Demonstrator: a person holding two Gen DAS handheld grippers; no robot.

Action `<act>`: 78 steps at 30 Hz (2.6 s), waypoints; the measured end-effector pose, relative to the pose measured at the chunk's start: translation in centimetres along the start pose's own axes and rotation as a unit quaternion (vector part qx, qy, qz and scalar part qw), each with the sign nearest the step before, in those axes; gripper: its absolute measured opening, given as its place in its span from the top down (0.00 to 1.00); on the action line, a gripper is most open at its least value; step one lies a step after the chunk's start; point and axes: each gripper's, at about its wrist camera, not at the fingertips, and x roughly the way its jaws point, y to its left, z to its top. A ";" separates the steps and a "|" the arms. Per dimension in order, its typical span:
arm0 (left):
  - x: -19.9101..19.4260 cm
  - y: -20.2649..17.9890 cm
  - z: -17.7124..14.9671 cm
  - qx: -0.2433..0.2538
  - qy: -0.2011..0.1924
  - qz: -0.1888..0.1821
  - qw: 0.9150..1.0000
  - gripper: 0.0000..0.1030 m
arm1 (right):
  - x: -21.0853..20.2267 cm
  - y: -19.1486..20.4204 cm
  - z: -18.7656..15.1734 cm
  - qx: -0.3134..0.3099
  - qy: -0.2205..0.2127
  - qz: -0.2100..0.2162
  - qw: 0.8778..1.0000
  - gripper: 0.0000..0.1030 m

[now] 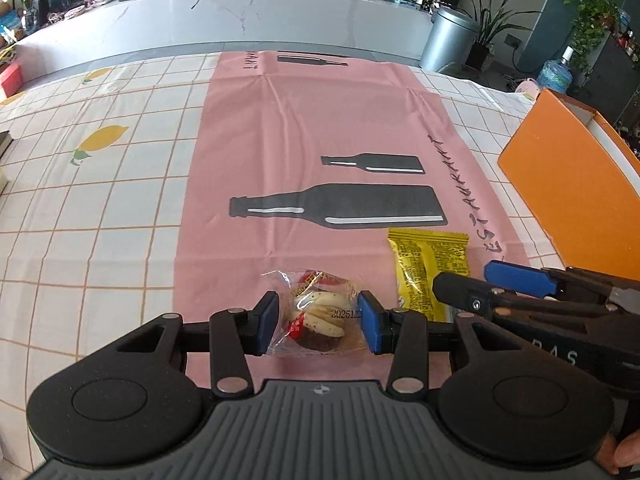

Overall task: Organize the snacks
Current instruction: 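Close the left tool on the wrapped cake while the right tool closes on the yellow packet, then carry the cake in the left tool while the right tool carries the yellow packet to the box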

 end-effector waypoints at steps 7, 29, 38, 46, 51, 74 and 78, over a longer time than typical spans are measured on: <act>-0.7 2.4 -0.7 -0.020 -0.009 0.013 1.000 0.53 | 1.2 2.4 -0.6 0.004 0.007 -0.029 1.000 0.25; -1.1 4.5 -2.0 -0.038 -0.010 0.000 0.999 0.40 | 2.8 5.9 -1.1 -0.063 0.001 -0.108 0.992 0.51; -1.2 4.9 -1.9 -0.047 -0.012 -0.017 0.999 0.51 | 2.2 7.0 -0.9 -0.100 0.023 -0.091 0.991 0.52; -2.9 3.6 -1.3 -0.043 -0.029 -0.037 0.998 0.54 | -0.7 7.1 0.5 -0.135 0.028 -0.064 0.988 0.52; -4.6 2.1 -0.2 -0.044 -0.033 -0.057 0.997 0.54 | -2.9 5.9 1.8 -0.143 0.038 -0.059 0.987 0.52; -9.2 -17.6 6.5 0.074 -0.076 -0.144 0.984 0.54 | -17.1 -9.5 8.8 -0.146 0.015 -0.061 0.987 0.52; -7.7 -21.9 7.5 0.110 -0.067 -0.160 0.979 0.54 | -17.9 -12.7 9.3 -0.152 0.031 -0.064 0.986 0.52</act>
